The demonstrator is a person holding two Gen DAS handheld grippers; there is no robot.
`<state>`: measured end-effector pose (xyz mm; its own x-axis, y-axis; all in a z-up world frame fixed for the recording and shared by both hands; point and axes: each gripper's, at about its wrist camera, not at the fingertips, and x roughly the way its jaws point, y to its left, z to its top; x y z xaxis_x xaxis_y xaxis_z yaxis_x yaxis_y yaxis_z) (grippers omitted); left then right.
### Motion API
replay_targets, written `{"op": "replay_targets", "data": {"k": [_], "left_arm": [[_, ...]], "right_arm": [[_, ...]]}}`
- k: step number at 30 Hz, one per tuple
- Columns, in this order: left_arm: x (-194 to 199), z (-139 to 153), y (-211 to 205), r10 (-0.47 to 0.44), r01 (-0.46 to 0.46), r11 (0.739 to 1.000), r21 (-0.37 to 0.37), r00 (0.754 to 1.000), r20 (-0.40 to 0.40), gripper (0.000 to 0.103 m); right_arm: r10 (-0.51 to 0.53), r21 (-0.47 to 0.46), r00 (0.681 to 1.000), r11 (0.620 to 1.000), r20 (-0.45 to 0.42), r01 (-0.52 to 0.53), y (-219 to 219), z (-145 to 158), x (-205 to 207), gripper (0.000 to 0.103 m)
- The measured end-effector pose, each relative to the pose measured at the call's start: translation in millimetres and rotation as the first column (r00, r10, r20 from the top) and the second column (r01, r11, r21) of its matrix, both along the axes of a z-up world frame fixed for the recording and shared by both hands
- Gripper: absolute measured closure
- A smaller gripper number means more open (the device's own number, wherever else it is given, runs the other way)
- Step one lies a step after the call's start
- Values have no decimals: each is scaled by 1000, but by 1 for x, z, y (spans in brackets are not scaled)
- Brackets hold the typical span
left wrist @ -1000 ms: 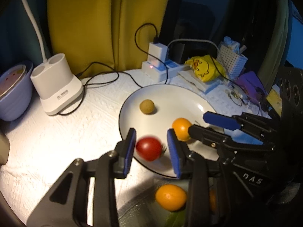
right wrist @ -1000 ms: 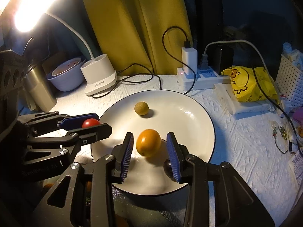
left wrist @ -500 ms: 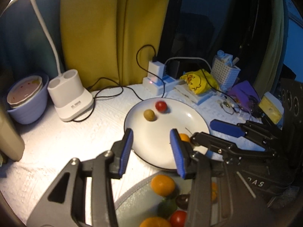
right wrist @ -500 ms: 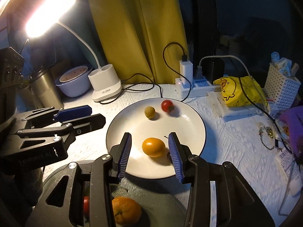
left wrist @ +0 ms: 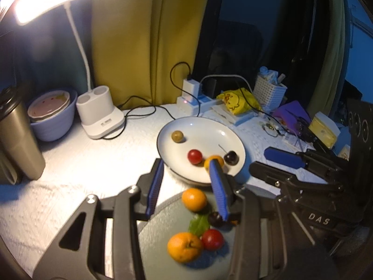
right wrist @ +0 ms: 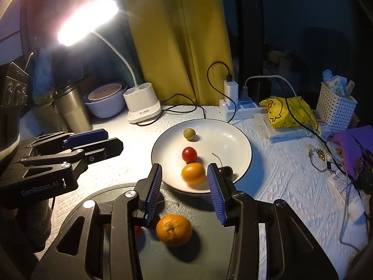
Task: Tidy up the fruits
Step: 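Open both tools over the plate and withdraw them back to the tray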
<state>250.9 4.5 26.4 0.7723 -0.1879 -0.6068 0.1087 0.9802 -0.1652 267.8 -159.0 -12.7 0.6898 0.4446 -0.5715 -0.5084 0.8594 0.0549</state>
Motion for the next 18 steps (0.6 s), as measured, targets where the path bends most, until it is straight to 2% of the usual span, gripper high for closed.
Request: {"op": "replay_targets", "data": {"k": [18], "left_arm": [[-54,-13,-4,9,-9,1000,-7,1000,-25,61]], "right_arm": [[-7,-6,1000,1000,-1,7,-9,-5,-46,60]]}}
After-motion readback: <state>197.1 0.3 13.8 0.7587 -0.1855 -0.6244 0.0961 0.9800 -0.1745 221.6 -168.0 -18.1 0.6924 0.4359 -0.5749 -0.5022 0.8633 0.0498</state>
